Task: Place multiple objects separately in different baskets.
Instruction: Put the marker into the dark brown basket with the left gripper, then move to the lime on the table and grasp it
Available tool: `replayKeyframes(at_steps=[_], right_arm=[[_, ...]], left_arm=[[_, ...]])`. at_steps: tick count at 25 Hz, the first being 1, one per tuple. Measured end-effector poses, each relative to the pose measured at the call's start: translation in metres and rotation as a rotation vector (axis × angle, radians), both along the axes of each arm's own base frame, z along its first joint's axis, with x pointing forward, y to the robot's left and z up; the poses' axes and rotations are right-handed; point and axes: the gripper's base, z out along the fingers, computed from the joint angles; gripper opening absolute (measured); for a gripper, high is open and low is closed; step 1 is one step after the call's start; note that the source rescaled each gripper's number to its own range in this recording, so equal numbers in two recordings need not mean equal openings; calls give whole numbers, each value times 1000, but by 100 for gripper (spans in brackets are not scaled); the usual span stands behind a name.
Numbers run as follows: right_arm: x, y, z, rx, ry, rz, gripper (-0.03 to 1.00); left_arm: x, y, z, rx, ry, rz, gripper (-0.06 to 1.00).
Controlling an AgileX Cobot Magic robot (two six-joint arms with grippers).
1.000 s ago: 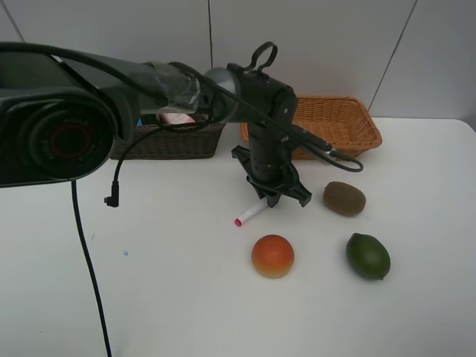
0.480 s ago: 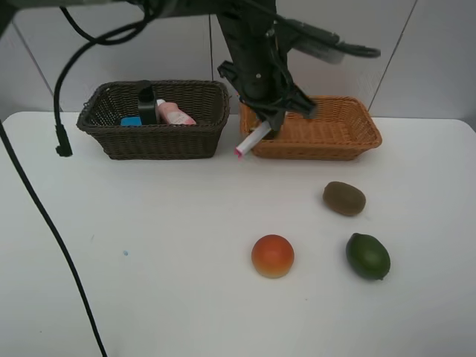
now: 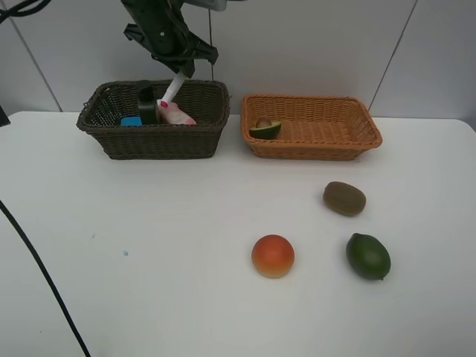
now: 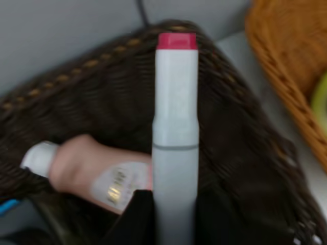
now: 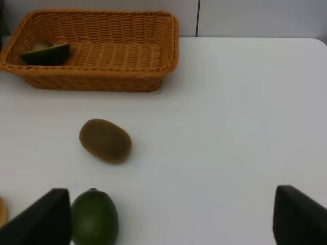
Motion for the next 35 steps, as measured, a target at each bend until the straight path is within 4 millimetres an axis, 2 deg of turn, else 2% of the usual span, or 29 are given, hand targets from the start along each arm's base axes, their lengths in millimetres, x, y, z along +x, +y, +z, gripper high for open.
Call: replayKeyframes(at_steps=[3,6,8,9,12,14,15,19,21,26,30,35], right_arm=[[0,0,0,0,0,0,100],[0,0,0,0,0,0,100],[0,0,0,0,0,0,100],[0,0,0,0,0,0,100],[0,0,0,0,0,0,100],[0,0,0,0,0,0,100],[0,0,0,0,0,0,100],[0,0,0,0,0,0,100],[0,0,0,1,0,0,100],[0,0,0,1,0,0,100],[0,0,0,1,0,0,100],[0,0,0,1,0,0,100]], left_arm=[[11,13,-6,-12,-27,28,0],[16,17,-15,-3,-27,36,0],[19,17,-24,13,-23,27,7],[20,17,-27,19,-24,21,18],[22,16,-34,18,-24,19,61],[23,16,-33,12,-39,18,79],[24,15,-33,9,-46,17,82],[21,15,-29,-9,-25,29,86],[16,17,-21,-23,16,59,86],[-3,28,19,6,195,148,86],[-11,45,32,47,278,210,86],[-27,83,31,49,350,294,87]])
